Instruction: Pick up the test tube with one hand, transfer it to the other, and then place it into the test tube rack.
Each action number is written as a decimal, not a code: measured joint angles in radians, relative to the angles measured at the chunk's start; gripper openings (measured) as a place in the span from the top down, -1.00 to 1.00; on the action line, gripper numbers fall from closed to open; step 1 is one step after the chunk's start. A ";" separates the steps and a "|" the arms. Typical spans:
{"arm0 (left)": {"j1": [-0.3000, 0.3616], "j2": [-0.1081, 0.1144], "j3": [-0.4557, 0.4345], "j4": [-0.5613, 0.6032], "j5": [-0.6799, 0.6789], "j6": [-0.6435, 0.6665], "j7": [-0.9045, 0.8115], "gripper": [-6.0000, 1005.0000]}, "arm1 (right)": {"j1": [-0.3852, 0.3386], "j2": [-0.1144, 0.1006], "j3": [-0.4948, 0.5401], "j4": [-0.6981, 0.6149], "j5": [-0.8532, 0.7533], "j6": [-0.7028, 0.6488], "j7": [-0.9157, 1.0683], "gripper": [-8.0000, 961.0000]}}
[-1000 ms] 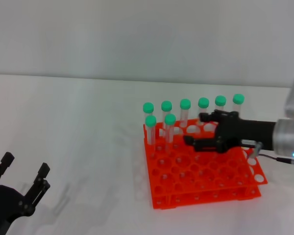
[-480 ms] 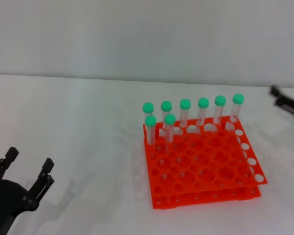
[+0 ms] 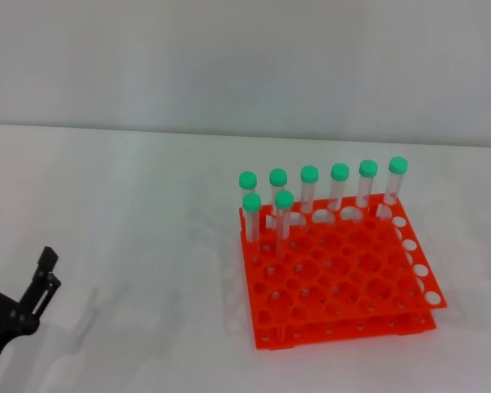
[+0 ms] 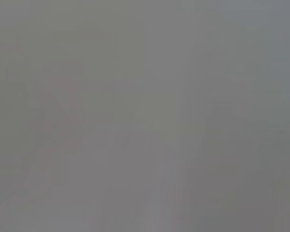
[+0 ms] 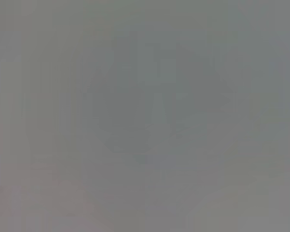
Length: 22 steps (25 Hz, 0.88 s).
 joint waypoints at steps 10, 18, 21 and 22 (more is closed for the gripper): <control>-0.016 0.001 -0.019 0.000 -0.003 -0.032 -0.015 -0.60 | -0.006 0.003 -0.001 0.018 0.021 0.003 -0.001 -0.82; -0.020 0.001 -0.020 -0.022 -0.055 -0.038 -0.016 -0.60 | -0.001 0.004 -0.002 0.031 0.023 0.004 0.002 -0.82; -0.023 0.001 -0.021 -0.046 -0.122 -0.038 -0.038 -0.60 | -0.001 0.004 -0.002 0.034 0.024 0.005 0.002 -0.82; -0.023 0.001 -0.021 -0.051 -0.139 -0.038 -0.055 -0.60 | -0.001 0.004 -0.002 0.036 0.024 0.005 0.002 -0.82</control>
